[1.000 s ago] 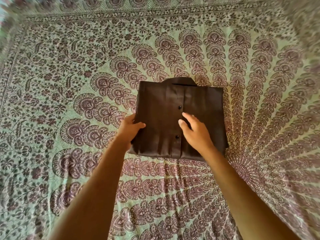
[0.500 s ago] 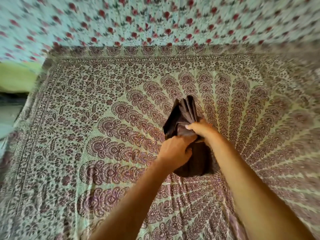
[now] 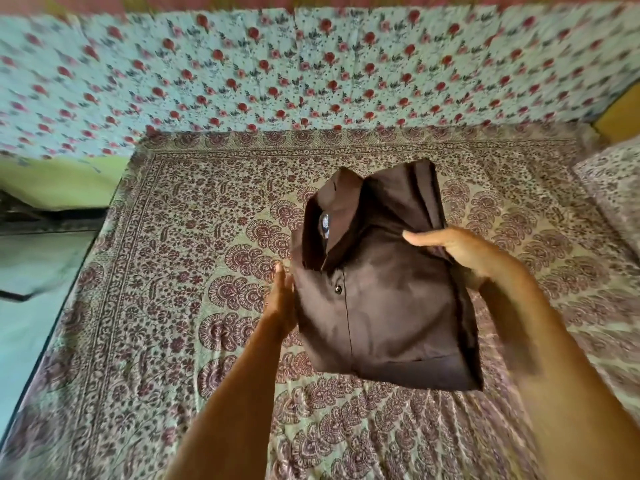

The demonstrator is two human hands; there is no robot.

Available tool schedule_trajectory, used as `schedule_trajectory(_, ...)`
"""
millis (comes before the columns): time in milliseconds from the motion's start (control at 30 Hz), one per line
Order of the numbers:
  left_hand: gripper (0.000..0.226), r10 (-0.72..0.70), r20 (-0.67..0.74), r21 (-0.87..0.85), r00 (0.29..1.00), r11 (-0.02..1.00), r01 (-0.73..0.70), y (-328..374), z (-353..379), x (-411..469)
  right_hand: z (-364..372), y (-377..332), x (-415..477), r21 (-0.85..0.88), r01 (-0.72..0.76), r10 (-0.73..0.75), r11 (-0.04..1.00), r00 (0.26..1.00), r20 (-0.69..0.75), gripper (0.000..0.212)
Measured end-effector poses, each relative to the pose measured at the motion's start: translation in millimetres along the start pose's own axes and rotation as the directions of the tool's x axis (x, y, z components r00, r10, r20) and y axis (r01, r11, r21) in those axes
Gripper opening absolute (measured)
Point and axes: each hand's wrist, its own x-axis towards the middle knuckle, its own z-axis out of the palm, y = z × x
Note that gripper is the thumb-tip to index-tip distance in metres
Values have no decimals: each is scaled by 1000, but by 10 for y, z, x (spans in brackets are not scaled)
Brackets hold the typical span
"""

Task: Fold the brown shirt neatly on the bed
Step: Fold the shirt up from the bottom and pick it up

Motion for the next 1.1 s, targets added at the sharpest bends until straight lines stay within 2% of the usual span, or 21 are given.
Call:
schedule_trajectory(67, 58, 99, 43, -51, 994, 994, -97, 89, 91, -173, 19, -48, -181, 96, 2, -5, 995, 999, 32, 30)
schedule_trajectory(133, 35, 210, 81, -122, 974, 972, -199, 83, 159, -270, 49, -84, -313, 144, 1, -9, 990, 998, 58, 25)
schedule_trajectory(200, 42, 217, 132, -221, 967, 958, -184, 82, 185, -389, 20, -72, -408, 151, 23, -29, 988, 999, 35, 12)
schedule_trajectory(267, 69, 156, 214, -347, 964, 935, -74, 8, 55, -438, -85, 21, -472, 164, 37, -36, 986, 999, -10, 13)
schedule_trajectory(300, 83, 97, 250, -342, 963, 940, -6, -32, -42, -472, -163, 83, -486, 172, 36, -31, 984, 999, -30, 13)
schedule_trajectory(333, 90, 60, 288, -293, 956, 956, 28, -51, -121, -559, -258, 168, -488, 169, 29, -22, 985, 999, -42, 16)
schedule_trajectory(367, 88, 54, 292, -237, 955, 971, 17, -74, -220, -604, -333, 245, -498, 147, 0, 9, 989, 998, -61, 18)
schedule_trajectory(500, 51, 74, 278, -24, 958, 997, -70, -46, -328, -828, -561, 567, -437, 38, -115, 119, 993, 985, -127, 26)
schedule_trajectory(567, 36, 138, 128, 70, 982, 987, -147, -4, -253, -950, -584, 723, -417, -25, -139, 133, 990, 979, -156, 24)
schedule_trajectory(633, 32, 254, -6, 197, 967, 948, -248, 50, -204, -1034, -562, 868, -412, -32, -98, 90, 995, 978, -189, 22)
schedule_trajectory(733, 38, 438, -84, 414, 895, 832, -368, 46, -156, -1247, -434, 1058, -535, -55, 87, -99, 995, 955, -281, 39)
schedule_trajectory(800, 38, 519, -134, 462, 844, 786, -410, 16, -119, -1451, -318, 1128, -666, -134, 205, -238, 970, 918, -316, 47)
schedule_trajectory(867, 29, 590, -234, 463, 773, 766, -446, -38, -90, -1715, -223, 1193, -792, -246, 335, -397, 910, 876, -275, 50)
schedule_trajectory(967, 15, 656, -383, 518, 650, 736, -437, -147, -196, -2060, -29, 1289, -848, -364, 461, -546, 810, 819, -178, 48)
schedule_trajectory(1033, 14, 680, -473, 541, 560, 726, -425, -245, -336, -2319, 167, 1373, -849, -379, 521, -589, 765, 804, -84, 42)
schedule_trajectory(1100, 17, 691, -547, 559, 472, 722, -408, -338, -552, -2558, 442, 1412, -859, -379, 541, -587, 751, 810, -7, 48)
